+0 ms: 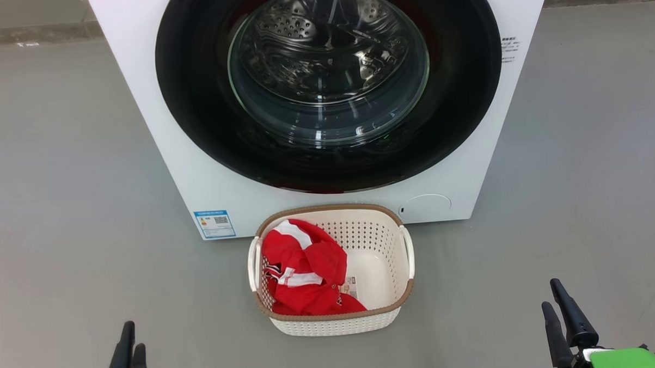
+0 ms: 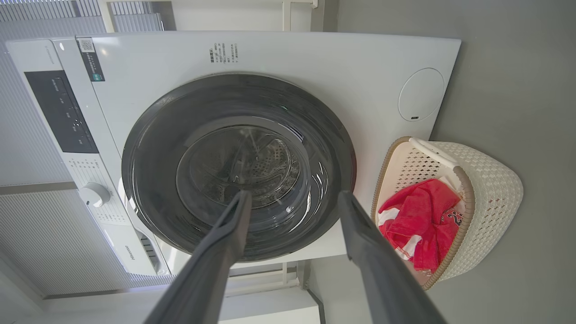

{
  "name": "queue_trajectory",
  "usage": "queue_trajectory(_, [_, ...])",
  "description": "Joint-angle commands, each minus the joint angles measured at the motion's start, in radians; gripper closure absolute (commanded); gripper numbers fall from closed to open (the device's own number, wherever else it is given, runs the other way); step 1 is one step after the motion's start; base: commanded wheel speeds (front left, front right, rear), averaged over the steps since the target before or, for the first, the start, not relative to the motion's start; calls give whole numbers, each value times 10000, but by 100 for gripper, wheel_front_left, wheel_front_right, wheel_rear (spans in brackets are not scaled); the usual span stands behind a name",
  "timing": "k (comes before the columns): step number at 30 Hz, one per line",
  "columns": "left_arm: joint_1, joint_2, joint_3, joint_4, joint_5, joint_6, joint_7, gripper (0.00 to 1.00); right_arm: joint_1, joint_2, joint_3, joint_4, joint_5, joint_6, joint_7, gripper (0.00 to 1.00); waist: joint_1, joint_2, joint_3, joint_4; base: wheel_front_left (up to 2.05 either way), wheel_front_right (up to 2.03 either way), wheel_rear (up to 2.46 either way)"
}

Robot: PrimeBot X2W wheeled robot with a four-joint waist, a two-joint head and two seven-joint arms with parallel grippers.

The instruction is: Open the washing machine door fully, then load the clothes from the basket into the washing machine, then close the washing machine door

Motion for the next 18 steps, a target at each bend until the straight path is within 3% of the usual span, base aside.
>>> queue_trajectory(1, [-339,162,-3,-360,42,-4,-140,0,-343,-56,114,-323,10,-1,-77,0,-1,0,15,11,0,0,0])
queue_trajectory(18, [-446,214,-244,-777,517,-9,-618,0,-545,-178,523,-766,-271,-2,-453,0,-3,0,53,90,0,0,0])
